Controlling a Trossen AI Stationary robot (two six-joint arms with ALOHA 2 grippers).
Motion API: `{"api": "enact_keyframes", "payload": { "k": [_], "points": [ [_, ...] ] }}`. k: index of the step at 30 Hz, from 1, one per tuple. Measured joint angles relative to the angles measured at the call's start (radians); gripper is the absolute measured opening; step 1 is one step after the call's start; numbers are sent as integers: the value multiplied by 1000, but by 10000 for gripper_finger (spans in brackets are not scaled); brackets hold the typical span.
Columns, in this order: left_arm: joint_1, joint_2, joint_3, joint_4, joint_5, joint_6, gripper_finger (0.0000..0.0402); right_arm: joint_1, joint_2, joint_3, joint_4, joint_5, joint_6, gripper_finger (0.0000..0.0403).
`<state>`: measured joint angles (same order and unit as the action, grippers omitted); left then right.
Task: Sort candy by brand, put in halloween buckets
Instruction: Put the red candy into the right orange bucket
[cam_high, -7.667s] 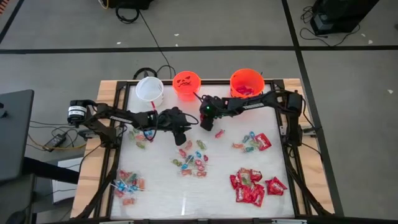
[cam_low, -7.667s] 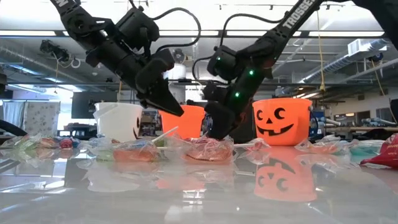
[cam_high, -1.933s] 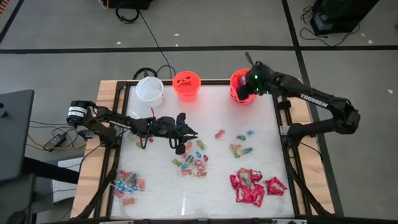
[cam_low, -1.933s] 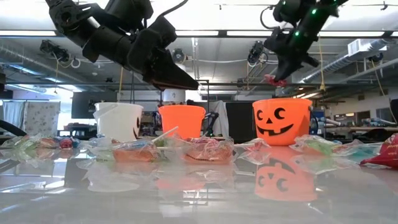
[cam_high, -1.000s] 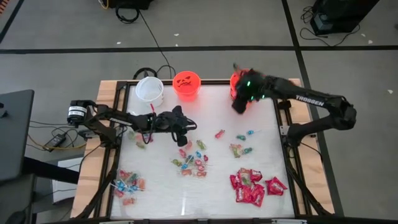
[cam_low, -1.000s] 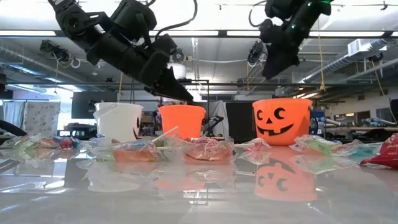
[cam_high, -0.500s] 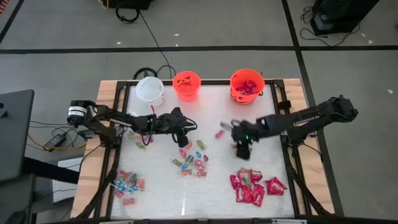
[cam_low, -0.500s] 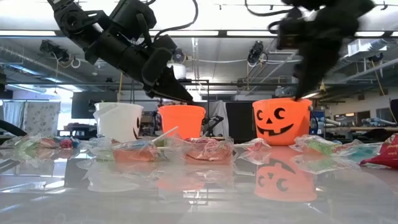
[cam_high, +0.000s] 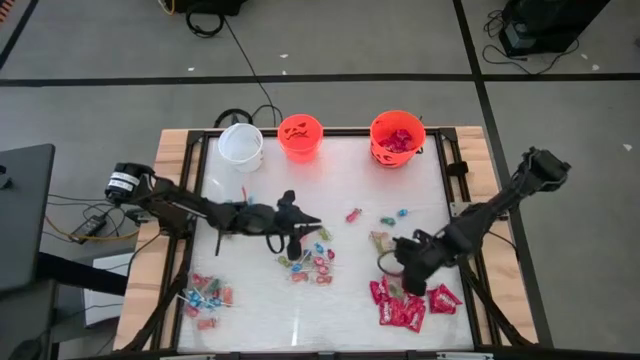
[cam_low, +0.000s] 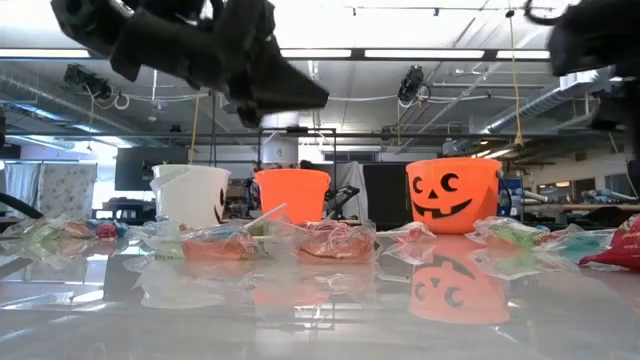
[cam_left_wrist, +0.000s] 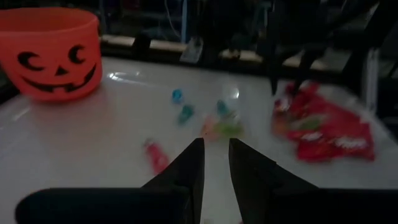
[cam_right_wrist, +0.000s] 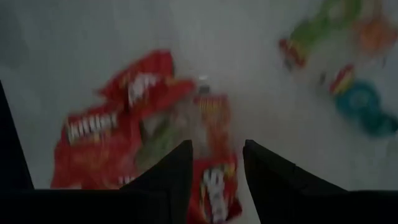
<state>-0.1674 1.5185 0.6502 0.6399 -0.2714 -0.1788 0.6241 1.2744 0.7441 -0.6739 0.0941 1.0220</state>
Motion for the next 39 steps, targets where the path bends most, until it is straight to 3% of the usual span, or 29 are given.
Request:
{"api": "enact_keyframes", "payload": {
  "k": [3, 8, 15, 23, 26, 32, 39],
  "points": [
    [-39, 0, 0, 31, -45, -13, 80, 80, 1, 0, -34, 20, 48, 153],
    [-65, 0, 0, 42, -95, -3, 80, 188, 7, 0, -62, 197, 109, 154],
    [-70, 0, 0, 12, -98, -11, 80, 263, 80, 0, -12, 185, 93, 155],
    [-70, 0, 0, 11, -97, -9, 80, 275, 252, 1, 32, 207, 18, 152],
    [-69, 0, 0, 12, -97, -9, 80, 265, 278, 4, 47, 212, 3, 128],
    [-69, 0, 0, 15, -114, -8, 80, 222, 249, 5, 75, 289, -28, 13],
    [-76, 0, 0, 74, -74, 46, 80, 171, 144, 8, 74, 481, -54, 7]
  ]
}}
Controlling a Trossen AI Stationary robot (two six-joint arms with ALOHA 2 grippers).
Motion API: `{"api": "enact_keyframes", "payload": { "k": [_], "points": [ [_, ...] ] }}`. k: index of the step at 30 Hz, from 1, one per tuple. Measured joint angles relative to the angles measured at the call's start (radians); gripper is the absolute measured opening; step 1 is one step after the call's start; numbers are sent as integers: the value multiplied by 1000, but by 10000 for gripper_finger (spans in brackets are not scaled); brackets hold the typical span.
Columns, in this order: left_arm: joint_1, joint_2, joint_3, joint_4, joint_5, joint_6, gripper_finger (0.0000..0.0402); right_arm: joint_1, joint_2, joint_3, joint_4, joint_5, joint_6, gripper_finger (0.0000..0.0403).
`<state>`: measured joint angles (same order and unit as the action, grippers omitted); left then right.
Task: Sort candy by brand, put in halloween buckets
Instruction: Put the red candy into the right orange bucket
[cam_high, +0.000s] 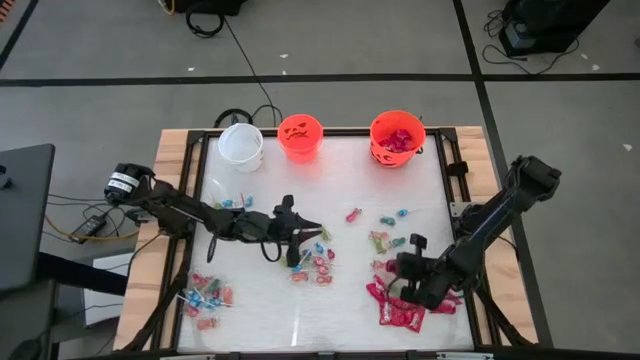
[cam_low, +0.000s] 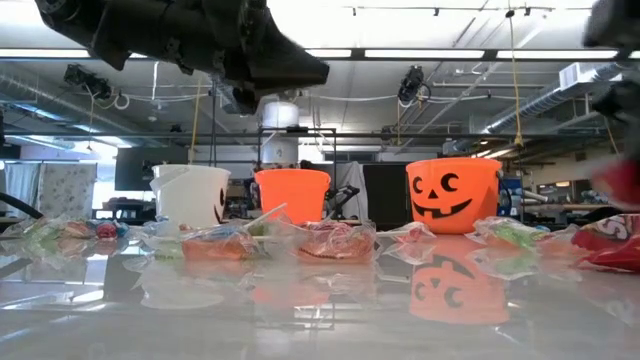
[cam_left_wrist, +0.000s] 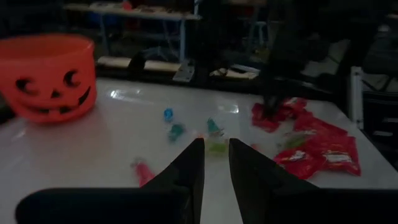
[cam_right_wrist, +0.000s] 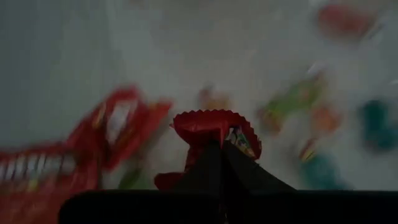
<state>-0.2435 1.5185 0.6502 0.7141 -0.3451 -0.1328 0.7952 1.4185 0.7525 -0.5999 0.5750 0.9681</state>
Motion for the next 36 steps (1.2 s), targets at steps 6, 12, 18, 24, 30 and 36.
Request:
{"api": "enact_keyframes", "payload": {
  "k": [6, 12, 18, 24, 30, 36],
  "points": [
    [-7, 0, 0, 35, 10, 27, 80, -162, -114, 0, -53, 199, -212, 5],
    [-10, 11, 0, 40, 96, 49, 80, -445, -218, 1, -16, 379, -508, 5],
    [0, 78, 0, 129, 111, 114, 80, -792, -327, 1, 100, 355, -789, 5],
    [77, 104, 0, 50, 107, 16, 80, -1158, -367, 1, 239, 76, -922, 5],
    [152, 55, 0, -45, 108, -8, 80, -1416, -275, 1, 365, -138, -993, 12],
    [210, -30, 0, -45, 128, -10, 80, -1485, -207, 1, 353, -180, -989, 77]
  ]
}}
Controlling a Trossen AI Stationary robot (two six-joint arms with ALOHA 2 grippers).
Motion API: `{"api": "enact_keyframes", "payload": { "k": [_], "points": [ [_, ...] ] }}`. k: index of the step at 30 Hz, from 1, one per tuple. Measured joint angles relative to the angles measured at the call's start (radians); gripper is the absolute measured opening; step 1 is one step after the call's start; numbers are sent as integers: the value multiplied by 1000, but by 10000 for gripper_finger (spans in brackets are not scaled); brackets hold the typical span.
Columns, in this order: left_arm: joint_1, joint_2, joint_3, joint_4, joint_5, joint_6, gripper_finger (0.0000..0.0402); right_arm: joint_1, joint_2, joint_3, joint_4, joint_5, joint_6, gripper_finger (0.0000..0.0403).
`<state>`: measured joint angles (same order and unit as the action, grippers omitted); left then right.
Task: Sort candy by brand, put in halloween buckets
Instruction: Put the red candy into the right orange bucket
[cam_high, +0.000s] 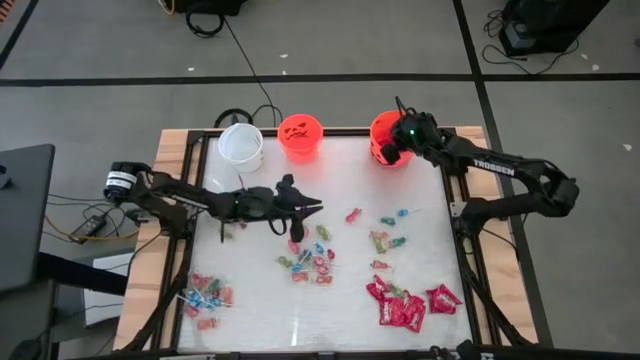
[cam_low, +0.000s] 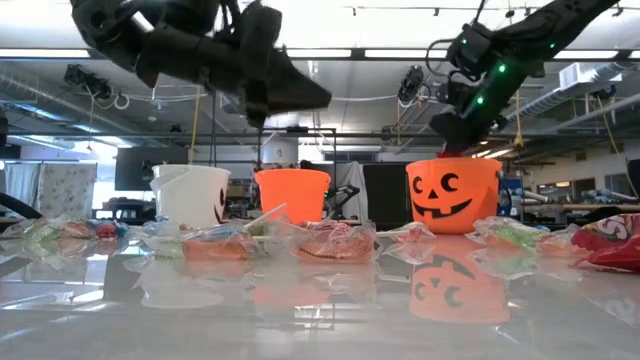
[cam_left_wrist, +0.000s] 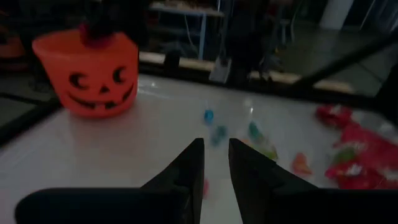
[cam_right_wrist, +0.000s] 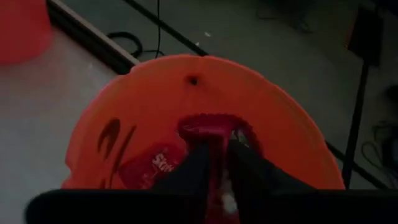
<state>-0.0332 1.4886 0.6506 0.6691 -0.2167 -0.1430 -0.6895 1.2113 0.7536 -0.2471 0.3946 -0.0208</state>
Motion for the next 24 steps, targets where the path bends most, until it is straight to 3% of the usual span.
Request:
{"api": "enact_keyframes", "payload": {
  "k": [8, 13, 18, 24],
  "points": [
    [-1, -6, 0, 69, 48, -17, 80, 27, -79, 0, 74, 21, -98, 142],
    [-1, 6, 0, 8, 29, 5, 80, 59, -118, 0, 52, -25, -53, 143],
    [-1, 42, 0, 8, -134, -19, 80, 108, -97, 0, 36, -50, -23, 135],
    [4, 57, 0, -13, -142, -50, 81, 197, -83, -4, 11, -213, 58, 132]
  ]
}}
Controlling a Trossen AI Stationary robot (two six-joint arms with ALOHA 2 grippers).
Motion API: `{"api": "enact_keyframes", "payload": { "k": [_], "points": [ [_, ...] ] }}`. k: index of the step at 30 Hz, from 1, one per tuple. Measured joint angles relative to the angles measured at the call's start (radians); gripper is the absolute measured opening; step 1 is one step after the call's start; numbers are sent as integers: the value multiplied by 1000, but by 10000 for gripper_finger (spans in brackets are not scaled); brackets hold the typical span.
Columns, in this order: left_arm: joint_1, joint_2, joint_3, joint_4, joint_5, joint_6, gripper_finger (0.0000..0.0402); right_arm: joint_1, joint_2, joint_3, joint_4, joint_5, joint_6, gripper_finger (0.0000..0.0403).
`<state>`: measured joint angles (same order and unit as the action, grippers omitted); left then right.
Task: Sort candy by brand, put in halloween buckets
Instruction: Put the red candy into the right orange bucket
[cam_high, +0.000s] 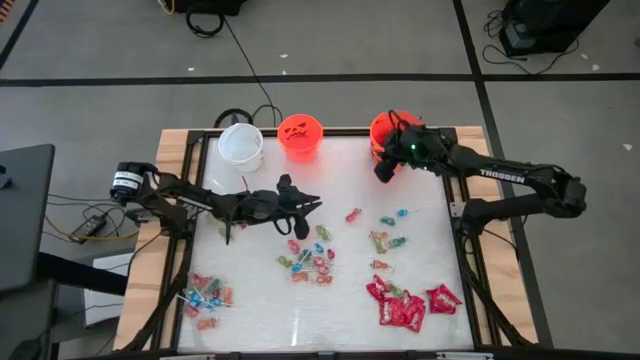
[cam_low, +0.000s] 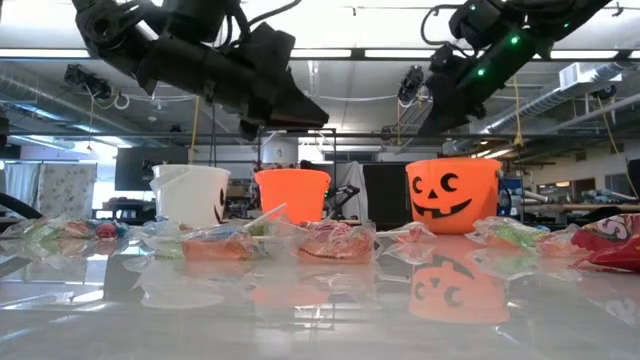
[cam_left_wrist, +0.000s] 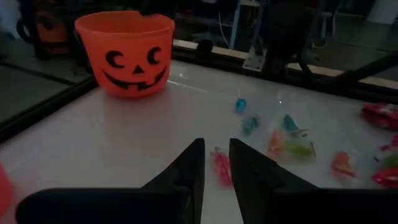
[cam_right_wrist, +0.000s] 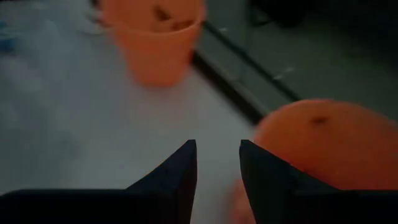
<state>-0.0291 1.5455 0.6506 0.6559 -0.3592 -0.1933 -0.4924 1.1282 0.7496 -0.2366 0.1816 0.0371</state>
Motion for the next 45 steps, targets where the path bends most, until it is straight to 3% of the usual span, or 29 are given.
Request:
{"api": "enact_keyframes", "payload": {
  "k": [3, 9, 13, 22, 33, 38, 45],
  "points": [
    [5, 0, 0, -13, -11, -23, 81, 57, 0, -12, -28, -74, 44, 132],
    [3, 0, 0, -39, -9, -19, 81, 178, -2, -13, -107, -38, 66, 132],
    [3, 0, 0, -69, -10, -1, 81, 273, -2, -13, -224, -95, 117, 132],
    [1, 0, 0, -138, 57, -1, 81, 637, -2, -13, -530, -111, 567, 132],
    [1, 0, 0, -124, 71, 9, 81, 1048, -2, -13, -622, -364, 1375, 132],
    [3, 0, 0, -97, 73, 50, 81, 1196, -2, -13, -610, -393, 1545, 132],
    [3, 0, 0, -72, 73, 76, 80, 1362, 44, -13, -552, -368, 1587, 132]
  ]
}}
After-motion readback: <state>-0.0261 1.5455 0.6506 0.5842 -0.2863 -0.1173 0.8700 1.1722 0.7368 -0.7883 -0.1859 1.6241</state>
